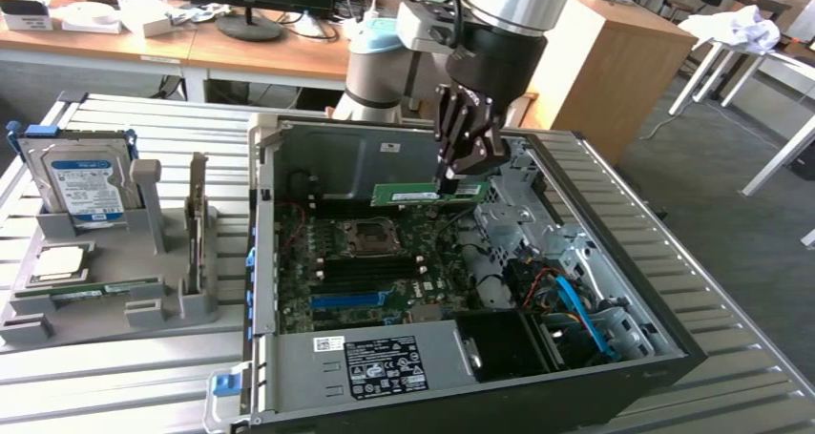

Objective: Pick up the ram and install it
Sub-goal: 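Pick up the ram and move it above insertion slot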

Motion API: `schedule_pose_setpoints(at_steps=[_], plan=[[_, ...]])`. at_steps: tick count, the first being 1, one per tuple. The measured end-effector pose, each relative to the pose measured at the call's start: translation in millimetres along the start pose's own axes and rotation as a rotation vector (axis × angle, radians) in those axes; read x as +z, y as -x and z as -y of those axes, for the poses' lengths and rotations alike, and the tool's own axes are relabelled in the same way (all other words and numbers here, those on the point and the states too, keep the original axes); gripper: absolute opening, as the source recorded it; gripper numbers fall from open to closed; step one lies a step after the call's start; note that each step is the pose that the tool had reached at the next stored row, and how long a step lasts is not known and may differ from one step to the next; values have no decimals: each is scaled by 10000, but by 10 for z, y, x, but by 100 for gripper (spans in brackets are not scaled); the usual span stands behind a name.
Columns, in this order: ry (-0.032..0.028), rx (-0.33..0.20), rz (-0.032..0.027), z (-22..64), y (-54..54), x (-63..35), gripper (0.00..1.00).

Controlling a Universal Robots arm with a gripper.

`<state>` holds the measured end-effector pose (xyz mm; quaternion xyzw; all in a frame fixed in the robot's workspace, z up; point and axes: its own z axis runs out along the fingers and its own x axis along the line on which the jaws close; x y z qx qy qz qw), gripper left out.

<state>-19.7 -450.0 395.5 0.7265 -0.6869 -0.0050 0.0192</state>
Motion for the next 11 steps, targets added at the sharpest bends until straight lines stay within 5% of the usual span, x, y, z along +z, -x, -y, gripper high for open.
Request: schedule_pose_setpoints(at_steps=[11], plan=[[0,1,0,82,-5,-2,13]])
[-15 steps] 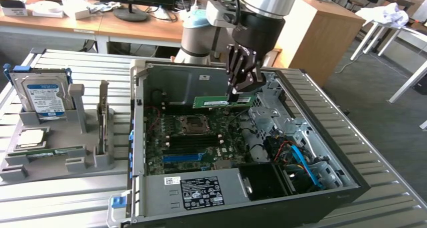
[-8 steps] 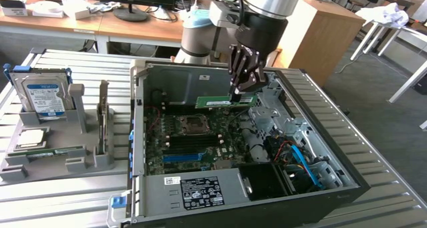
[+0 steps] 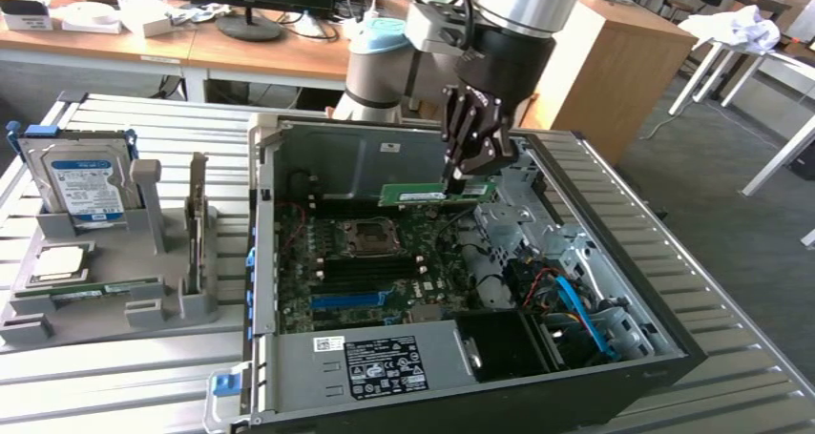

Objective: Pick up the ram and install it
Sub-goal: 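Pick up the ram and move it above insertion slot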

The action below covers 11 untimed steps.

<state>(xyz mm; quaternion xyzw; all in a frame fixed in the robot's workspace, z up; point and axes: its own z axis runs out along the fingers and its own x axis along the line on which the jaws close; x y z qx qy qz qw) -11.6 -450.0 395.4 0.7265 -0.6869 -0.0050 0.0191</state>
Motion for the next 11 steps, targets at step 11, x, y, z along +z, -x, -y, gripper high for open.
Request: schedule_pose_setpoints(at_steps=[11], plan=[[0,0,0,73,-4,-2,13]])
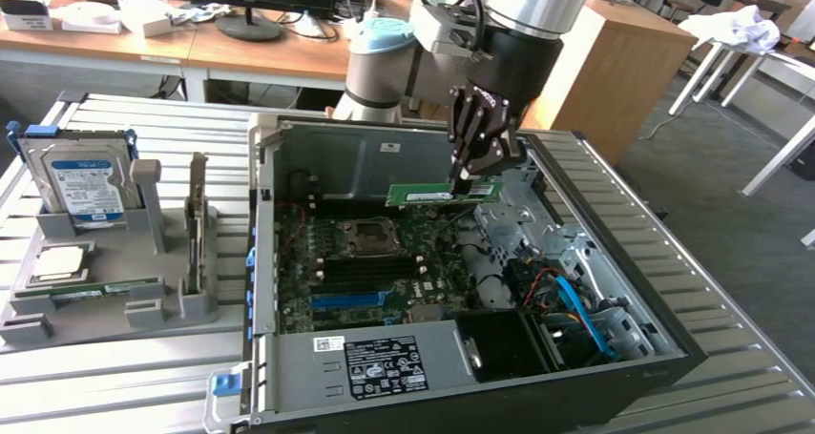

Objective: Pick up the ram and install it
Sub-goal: 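Pick up the ram and move it above insertion slot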

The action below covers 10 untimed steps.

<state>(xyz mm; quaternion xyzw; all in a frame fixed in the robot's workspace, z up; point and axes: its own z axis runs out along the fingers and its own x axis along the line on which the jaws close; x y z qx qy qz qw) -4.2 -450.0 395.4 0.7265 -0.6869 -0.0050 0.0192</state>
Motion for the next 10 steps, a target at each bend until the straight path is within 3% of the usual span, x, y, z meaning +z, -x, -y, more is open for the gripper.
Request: schedule_pose_setpoints(at_steps=[10], plan=[[0,0,1,71,-4,-2,13]])
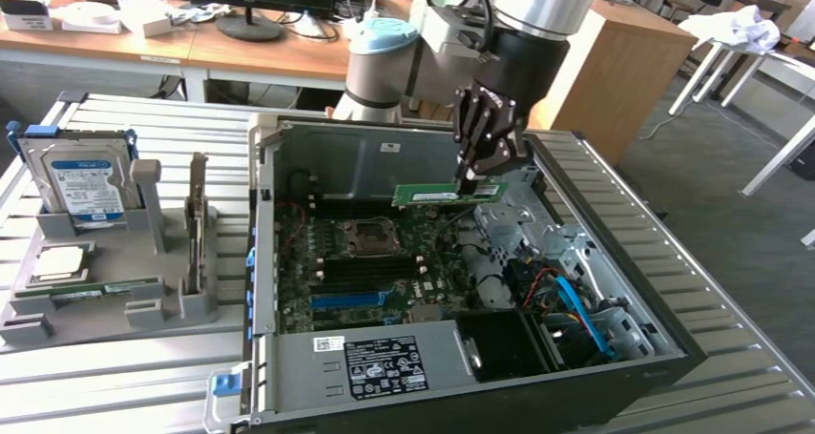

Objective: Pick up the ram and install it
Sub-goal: 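Pick up the ram and move it above insertion slot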

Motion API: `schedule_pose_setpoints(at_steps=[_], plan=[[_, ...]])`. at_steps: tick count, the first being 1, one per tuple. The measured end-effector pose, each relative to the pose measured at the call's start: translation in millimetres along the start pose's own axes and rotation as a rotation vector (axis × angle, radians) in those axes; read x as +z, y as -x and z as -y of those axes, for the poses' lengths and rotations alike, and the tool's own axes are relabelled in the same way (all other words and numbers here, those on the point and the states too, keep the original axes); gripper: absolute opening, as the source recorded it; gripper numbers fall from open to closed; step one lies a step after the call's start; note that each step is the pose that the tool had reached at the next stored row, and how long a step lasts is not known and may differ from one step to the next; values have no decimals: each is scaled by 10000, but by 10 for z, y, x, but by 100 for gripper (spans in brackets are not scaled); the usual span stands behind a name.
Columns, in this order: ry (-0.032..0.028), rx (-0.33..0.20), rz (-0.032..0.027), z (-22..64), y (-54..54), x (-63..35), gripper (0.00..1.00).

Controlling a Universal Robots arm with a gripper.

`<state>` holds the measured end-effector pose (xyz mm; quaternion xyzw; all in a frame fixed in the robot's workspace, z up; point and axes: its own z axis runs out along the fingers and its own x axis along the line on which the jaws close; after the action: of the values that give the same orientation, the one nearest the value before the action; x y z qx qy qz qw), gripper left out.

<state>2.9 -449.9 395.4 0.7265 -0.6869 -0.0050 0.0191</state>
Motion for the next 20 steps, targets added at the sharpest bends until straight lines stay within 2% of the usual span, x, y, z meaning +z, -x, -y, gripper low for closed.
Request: schedule_pose_setpoints(at_steps=[13,20], plan=[[0,0,0,119,-7,-4,13],[0,-2,-1,275,-9,-9,13]])
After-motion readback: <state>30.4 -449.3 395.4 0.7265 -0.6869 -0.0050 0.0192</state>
